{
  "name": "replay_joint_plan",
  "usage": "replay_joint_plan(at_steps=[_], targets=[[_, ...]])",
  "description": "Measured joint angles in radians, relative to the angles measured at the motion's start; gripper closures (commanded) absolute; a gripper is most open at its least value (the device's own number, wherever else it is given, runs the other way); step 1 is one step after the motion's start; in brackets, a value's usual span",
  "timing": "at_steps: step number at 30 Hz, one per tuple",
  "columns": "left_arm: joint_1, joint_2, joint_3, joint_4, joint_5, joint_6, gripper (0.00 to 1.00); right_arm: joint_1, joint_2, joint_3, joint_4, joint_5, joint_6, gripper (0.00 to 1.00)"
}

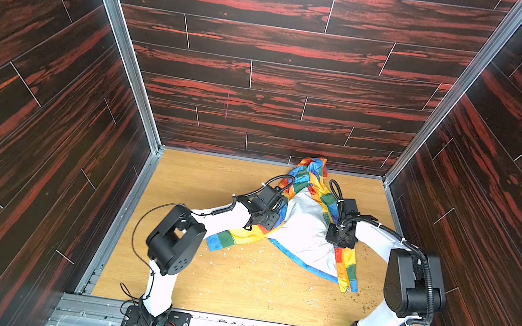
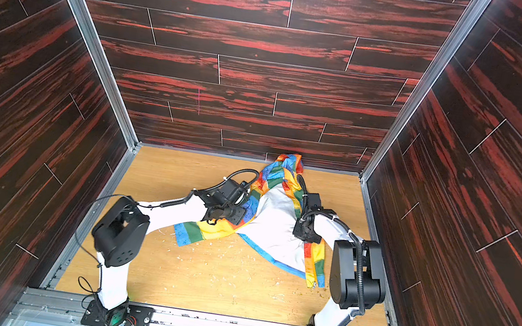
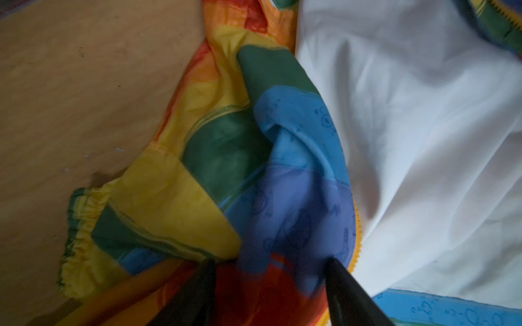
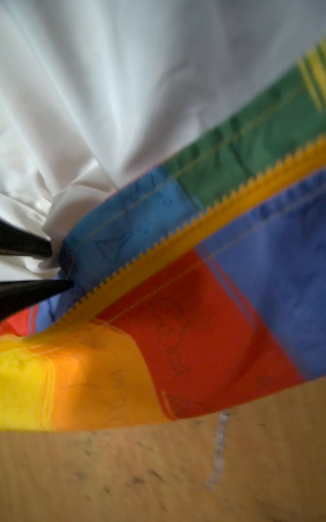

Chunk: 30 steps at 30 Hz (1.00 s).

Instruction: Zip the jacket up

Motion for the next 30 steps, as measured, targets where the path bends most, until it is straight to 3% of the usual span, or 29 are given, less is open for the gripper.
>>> replay_joint_plan(at_steps=[2, 6, 8, 14, 19, 25, 30], targets=[[-0.005, 0.030, 0.034, -0.019, 0.011, 0.017, 0.45, 0.000, -0.002, 0.008, -0.002, 0.000, -0.002, 1.00], [-0.011, 0.080, 0.107, -0.045, 0.024, 0.037, 0.90, 0.002, -0.029, 0.018, -0.014, -0.026, -0.004, 1.00], [-0.011, 0.085, 0.120, -0.052, 0.027, 0.039, 1.00, 0.010, -0.055, 0.029, -0.032, -0.043, -0.004, 1.00], [-0.009, 0.076, 0.155, -0.055, 0.009, 0.002, 1.00, 0.094, -0.091, 0.117, -0.060, -0.108, -0.013, 1.00], [0.042, 0.005, 0.137, -0.034, 0.050, -0.106, 1.00, 0.200, -0.051, 0.195, -0.075, -0.157, -0.010, 1.00], [0.267, -0.154, -0.013, 0.154, 0.171, -0.388, 1.00, 0.239, 0.053, 0.230, -0.045, -0.245, 0.039, 0.64], [0.426, -0.086, -0.029, 0.272, 0.259, -0.561, 0.98, 0.235, 0.058, 0.231, -0.012, -0.302, 0.083, 0.45]])
